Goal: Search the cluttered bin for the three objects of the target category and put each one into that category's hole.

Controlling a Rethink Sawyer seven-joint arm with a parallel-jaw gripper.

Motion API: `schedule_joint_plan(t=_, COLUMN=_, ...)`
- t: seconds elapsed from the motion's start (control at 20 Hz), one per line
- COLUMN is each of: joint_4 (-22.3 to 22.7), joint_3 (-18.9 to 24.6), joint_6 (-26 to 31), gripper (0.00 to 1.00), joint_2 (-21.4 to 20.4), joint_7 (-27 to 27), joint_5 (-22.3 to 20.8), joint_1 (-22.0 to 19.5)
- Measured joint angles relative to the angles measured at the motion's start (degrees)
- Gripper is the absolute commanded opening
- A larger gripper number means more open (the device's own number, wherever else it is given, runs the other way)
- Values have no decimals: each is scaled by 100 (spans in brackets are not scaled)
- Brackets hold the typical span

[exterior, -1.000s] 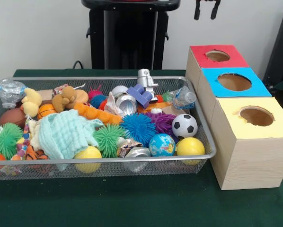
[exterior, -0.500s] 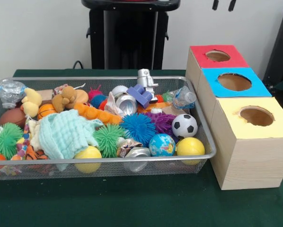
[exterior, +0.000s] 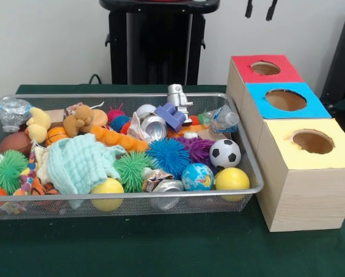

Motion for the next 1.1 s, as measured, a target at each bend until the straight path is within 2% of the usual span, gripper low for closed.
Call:
schedule_joint_plan(t=0.2, joint_4=-83, joint_3=-1, joint_6=-138, gripper=100, joint_2=307, joint_7=0, joint_5=-627, joint_1=-720)
schedule_joint_plan(t=0.4, joint_4=-249, joint_3=1, joint_6=-448, gripper=100, joint_2=834, joint_7=0, joint_5=-1211, joint_1=-1107)
schedule_joint_plan(t=0.55, joint_4=-357, joint_3=2, joint_6=-858, gripper=100, joint_2=1290, joint_7=0, joint_5=-1518, joint_1=-1227)
schedule_joint_plan(t=0.8, joint_4=-714, joint_3=10, joint_6=-1716, gripper=100, joint_2=2338, joint_7=0, joint_5=-1966, joint_1=-1393)
schedule_joint_plan(t=1.1, joint_4=-1189, joint_3=5, joint_6=-2081, gripper=100, joint_2=3326, joint_7=0, joint_5=-2174, joint_1=-1482)
